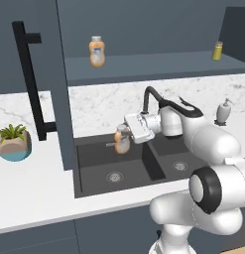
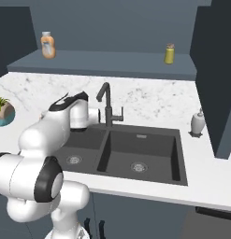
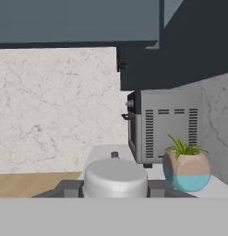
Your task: Put the shaker and condiment bottle from the counter next to their counterparts in the cabinet.
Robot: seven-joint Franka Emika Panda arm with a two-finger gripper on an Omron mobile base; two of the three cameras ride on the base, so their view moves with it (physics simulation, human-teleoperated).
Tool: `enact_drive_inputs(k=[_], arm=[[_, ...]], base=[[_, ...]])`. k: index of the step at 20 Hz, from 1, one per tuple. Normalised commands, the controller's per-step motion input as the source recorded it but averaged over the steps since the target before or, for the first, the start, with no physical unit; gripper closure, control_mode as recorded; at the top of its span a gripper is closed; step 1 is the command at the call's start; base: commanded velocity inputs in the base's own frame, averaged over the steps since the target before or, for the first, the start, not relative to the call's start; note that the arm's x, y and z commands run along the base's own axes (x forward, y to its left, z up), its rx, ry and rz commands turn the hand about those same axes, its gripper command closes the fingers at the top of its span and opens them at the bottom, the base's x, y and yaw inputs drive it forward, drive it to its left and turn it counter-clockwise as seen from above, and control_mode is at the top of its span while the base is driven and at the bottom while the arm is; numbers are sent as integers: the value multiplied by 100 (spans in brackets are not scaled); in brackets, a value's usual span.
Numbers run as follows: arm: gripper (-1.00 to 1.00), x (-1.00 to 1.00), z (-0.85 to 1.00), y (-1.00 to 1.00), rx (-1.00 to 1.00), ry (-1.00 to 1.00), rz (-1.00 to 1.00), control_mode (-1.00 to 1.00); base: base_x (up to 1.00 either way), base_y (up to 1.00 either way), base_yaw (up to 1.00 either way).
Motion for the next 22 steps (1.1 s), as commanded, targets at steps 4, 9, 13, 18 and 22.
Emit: enact_drive_inputs(k=[4, 9, 13, 18, 22], arm=[[100, 12, 54, 0, 0, 8, -8, -100], [100, 2, 44, -5, 10, 10, -11, -100], [100, 0, 67, -7, 17, 6, -8, -100], [100, 5, 87, 0, 8, 2, -7, -100], [100, 19, 73, 0, 0, 1, -13, -100]], base=[[0, 0, 0], [0, 0, 0], [0, 0, 0], [0, 0, 0], [0, 0, 0]])
